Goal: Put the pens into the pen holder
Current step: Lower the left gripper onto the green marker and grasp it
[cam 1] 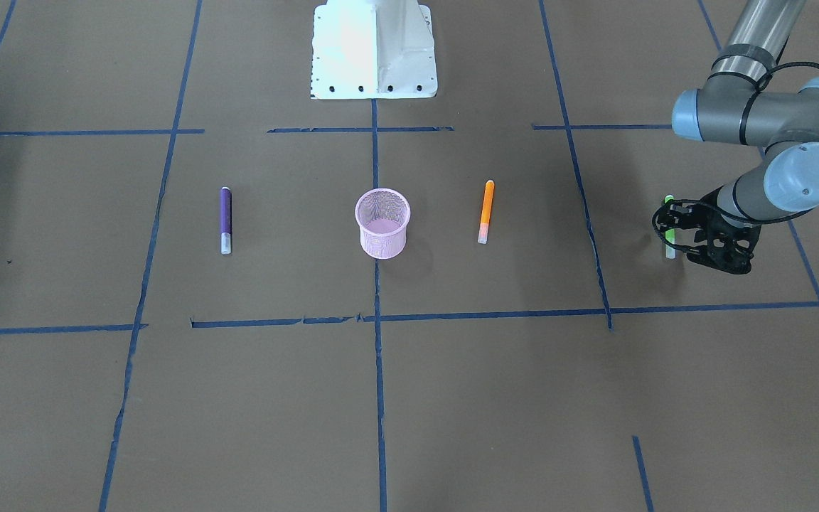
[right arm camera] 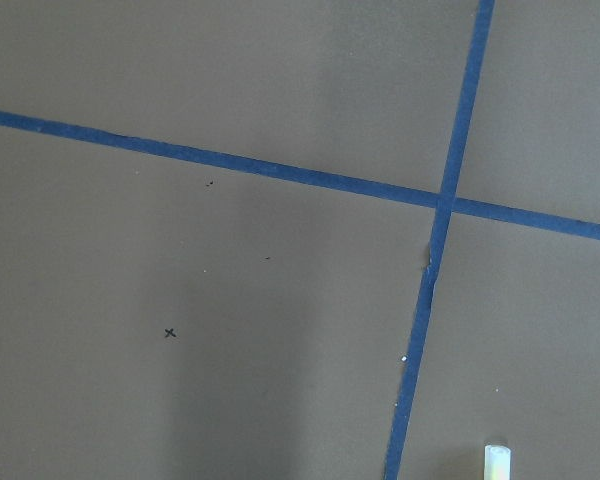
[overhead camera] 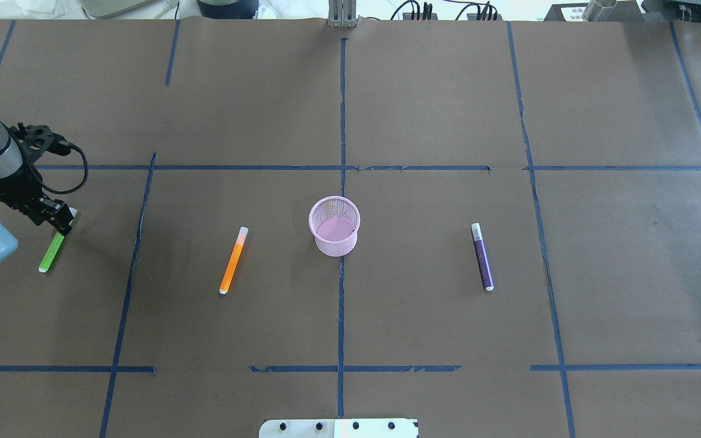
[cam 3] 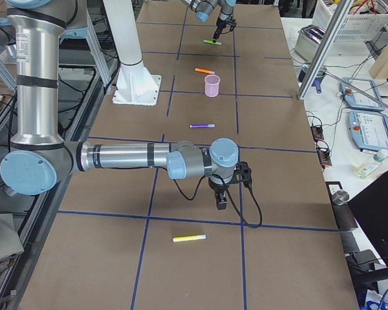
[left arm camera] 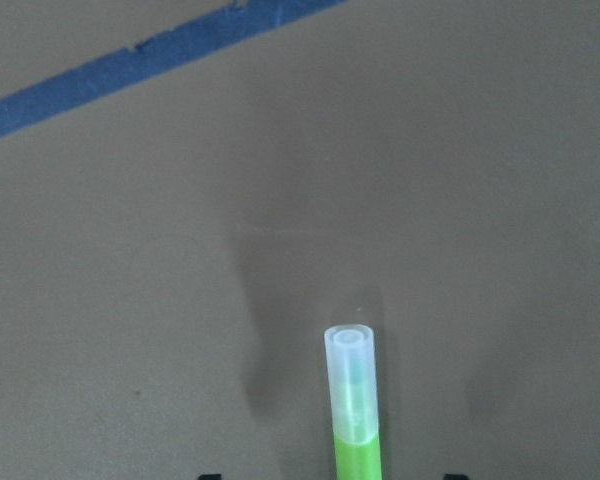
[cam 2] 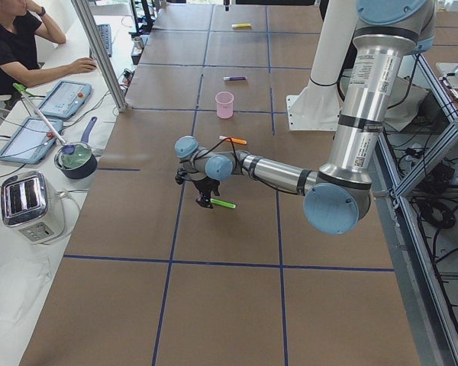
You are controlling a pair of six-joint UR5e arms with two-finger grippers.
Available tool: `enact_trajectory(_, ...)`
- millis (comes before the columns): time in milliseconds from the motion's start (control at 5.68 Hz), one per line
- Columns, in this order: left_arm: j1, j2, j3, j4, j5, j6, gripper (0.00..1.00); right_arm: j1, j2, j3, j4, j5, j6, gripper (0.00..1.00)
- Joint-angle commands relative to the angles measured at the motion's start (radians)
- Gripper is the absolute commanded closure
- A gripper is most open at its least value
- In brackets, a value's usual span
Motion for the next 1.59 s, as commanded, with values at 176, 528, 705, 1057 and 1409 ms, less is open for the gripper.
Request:
enact_trajectory(176, 0.014, -0.013, 0.021, -0.001, 0.001, 0.000, 0.37, 0.000, 0.000, 0.000, 0.000, 0.000, 0.001, 0.00)
enact_trajectory(528, 0.014, -0.016, 0.021, 0.001, 0.001, 0.005, 0.72, 0.000, 0.000, 0.000, 0.002, 0.000, 0.003, 0.00)
enact_trajectory(705, 0.014, -0.017, 0.021, -0.001, 0.001, 0.005, 0.99, 0.000, 0.000, 0.000, 0.002, 0.000, 0.003, 0.00)
enact_trajectory(1057, 0.013, -0.072, -0.029, 0.001, -0.005, -0.009, 1.00, 0.000, 0.000, 0.003, 0.002, 0.000, 0.003, 0.00)
enact_trajectory(1409, 0.019, -0.193, -0.188, 0.004, 0.001, -0.155, 1.00, 0.000, 0.002, 0.006, 0.002, 0.000, 0.003, 0.00)
